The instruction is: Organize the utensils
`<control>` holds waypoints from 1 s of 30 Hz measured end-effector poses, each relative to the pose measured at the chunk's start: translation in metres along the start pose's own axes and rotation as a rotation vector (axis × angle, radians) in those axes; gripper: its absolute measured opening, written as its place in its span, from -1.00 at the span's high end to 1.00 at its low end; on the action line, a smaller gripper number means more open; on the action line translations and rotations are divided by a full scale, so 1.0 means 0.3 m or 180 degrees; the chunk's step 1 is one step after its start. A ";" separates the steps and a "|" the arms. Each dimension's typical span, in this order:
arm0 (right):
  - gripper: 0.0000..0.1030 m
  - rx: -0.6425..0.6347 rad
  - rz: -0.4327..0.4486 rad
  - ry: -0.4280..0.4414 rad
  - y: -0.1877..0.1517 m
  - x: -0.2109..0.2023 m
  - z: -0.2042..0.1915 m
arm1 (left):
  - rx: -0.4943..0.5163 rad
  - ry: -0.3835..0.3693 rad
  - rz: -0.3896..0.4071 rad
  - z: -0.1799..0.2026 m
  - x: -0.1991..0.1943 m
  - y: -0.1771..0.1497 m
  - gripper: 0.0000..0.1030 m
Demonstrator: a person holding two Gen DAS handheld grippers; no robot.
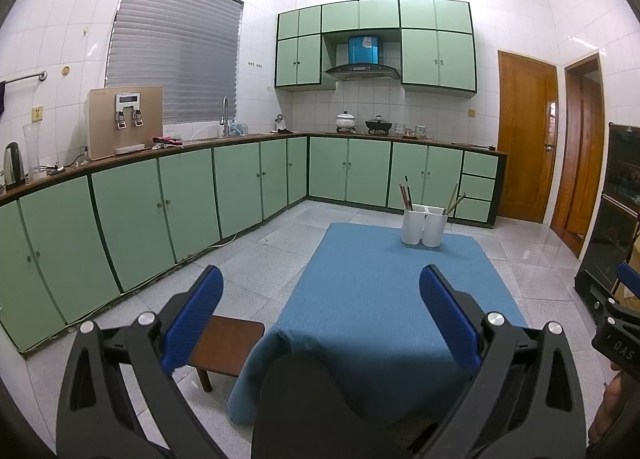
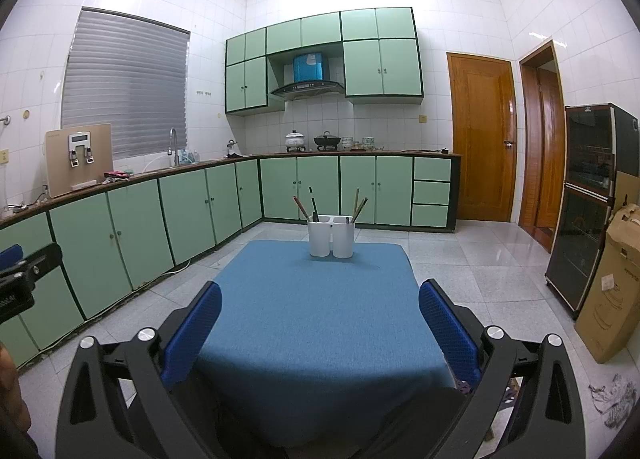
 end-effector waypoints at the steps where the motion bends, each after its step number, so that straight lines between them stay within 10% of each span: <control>1: -0.88 0.0003 -0.0001 0.0000 0.000 -0.002 0.000 | 0.0000 0.0001 0.0000 0.000 -0.001 0.000 -0.86; 30: -0.88 -0.0004 0.0016 -0.0009 0.016 0.001 0.000 | -0.0003 0.0000 0.0017 0.005 0.004 0.004 -0.86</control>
Point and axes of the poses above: each gripper's, at about its wrist camera, not at the fingertips, and x roughly the way its jaws point, z to its right, y to its top, the point moved 1 cm from there along x, roughly the way its jaws point, and after that the axes turned 12 degrees about z, right-handed, at the moved point
